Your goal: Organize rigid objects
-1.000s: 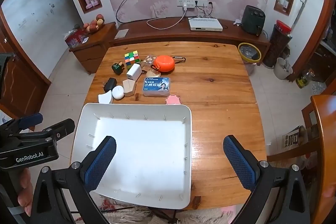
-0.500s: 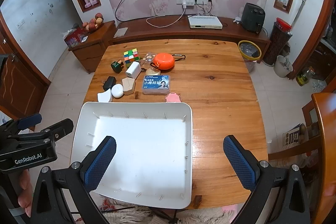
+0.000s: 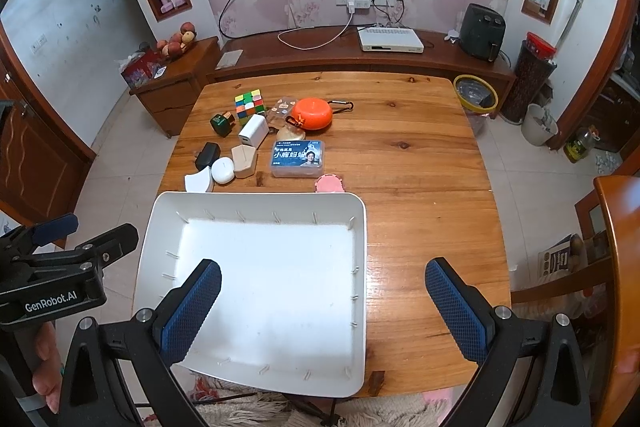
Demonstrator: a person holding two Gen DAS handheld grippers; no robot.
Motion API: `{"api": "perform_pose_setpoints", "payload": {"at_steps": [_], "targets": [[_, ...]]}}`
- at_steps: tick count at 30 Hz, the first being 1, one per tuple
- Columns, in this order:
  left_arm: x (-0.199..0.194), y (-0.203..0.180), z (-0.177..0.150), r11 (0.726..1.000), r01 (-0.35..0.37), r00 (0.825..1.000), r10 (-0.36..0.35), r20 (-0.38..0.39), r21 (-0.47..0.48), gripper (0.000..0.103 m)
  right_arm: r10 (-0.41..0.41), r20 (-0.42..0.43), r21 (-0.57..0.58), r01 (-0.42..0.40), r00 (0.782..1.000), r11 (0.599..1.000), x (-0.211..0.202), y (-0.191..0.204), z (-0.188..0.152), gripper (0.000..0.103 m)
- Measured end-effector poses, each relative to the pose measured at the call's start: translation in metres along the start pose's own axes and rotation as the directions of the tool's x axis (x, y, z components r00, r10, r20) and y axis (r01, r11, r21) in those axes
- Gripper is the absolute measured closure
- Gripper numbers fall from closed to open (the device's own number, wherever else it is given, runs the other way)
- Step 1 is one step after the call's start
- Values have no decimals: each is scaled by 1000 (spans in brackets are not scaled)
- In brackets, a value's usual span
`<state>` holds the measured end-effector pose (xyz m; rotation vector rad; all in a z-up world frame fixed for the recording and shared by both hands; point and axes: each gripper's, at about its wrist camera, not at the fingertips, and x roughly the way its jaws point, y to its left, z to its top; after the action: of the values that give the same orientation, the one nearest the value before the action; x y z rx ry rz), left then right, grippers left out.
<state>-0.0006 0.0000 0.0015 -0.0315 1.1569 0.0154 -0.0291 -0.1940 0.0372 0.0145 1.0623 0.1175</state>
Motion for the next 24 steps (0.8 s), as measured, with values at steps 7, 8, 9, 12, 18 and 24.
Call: {"api": "perform_pose_setpoints", "payload": {"at_steps": [7,8,9,12,18,24], "targets": [[0,0,0,1000,-1,1000,1,-3,0,1,25,22,-8,-25,999,1000,-5,1,2,1],[0,0,0,1000,-1,1000,1,-3,-1,1,29,28,-11,-28,999,1000,-7,2,3,1],[0,0,0,1000,-1,1000,1,-3,-1,1,30,34,-15,-30,999,999,-8,3,4,1],[4,3,-1,1000,0,1000,0,-1,-4,1,19,55,-26,-17,998,1000,-12,5,6,1],[4,4,-1,1000,0,1000,0,-2,-1,1,24,69,-33,-22,997,999,-13,8,8,1],[6,6,4,1000,-1,1000,1,9,-5,1,15,82,-41,-12,997,999,-13,10,11,1]]}}
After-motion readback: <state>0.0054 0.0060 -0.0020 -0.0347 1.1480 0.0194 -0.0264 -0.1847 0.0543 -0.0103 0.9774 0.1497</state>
